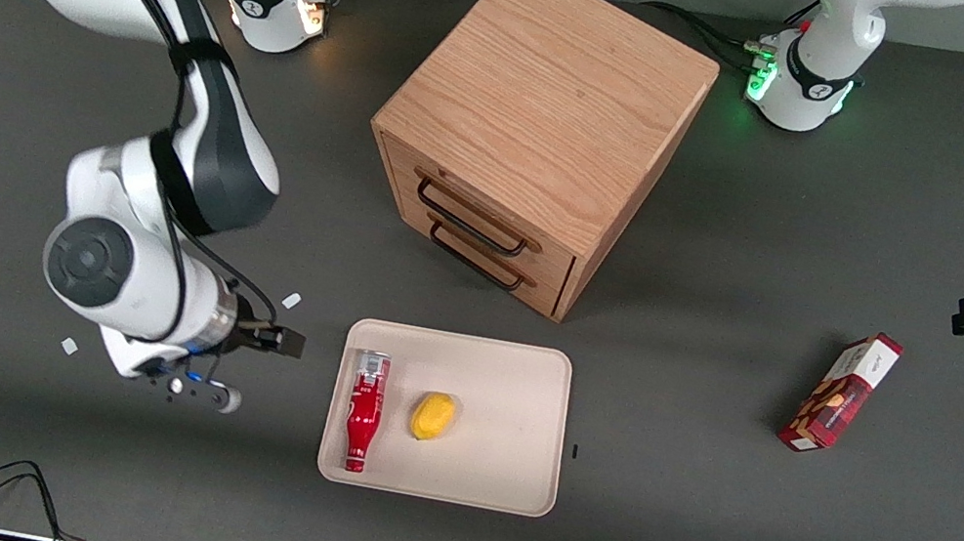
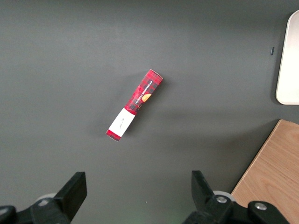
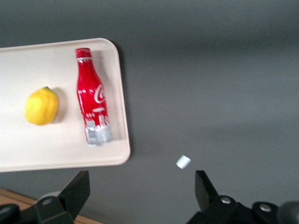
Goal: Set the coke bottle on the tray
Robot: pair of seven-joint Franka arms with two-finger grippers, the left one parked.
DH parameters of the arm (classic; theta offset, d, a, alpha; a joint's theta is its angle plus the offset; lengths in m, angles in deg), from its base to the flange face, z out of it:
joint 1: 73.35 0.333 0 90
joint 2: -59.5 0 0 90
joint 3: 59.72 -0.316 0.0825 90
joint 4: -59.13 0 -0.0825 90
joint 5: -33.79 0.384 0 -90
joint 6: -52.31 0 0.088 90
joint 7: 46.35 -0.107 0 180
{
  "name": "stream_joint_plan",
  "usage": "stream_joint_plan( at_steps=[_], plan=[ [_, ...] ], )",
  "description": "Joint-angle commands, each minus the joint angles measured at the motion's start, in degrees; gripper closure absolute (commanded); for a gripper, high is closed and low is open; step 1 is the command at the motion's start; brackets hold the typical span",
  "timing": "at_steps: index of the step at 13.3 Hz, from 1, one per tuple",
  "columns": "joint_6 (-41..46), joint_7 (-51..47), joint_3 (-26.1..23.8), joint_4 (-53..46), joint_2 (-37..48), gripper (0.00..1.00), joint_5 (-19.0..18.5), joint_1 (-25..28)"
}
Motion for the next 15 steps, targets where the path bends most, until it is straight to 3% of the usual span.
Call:
stream_joint_plan(
  at_steps=[1,4,8,12,13,14,15],
  plan=[
    [-1.32,1.19,-2.05,17.47,13.9,0.0,1.07,-5.5],
    [-1.23,6.45,-10.9,28.47,24.36,0.0,1.07,-17.95],
    [2.7,13.13,-21.38,33.33,31.41,0.0,1.07,-31.25],
    [8.16,18.93,-21.83,33.16,33.53,0.0,1.42,-34.69],
    [8.52,19.21,-21.22,32.98,34.49,0.0,2.99,-35.05],
    [8.7,19.38,-19.83,32.89,35.28,0.0,4.13,-34.36],
    [9.31,19.73,-14.33,32.37,36.42,0.0,5.01,-29.3]
  ],
)
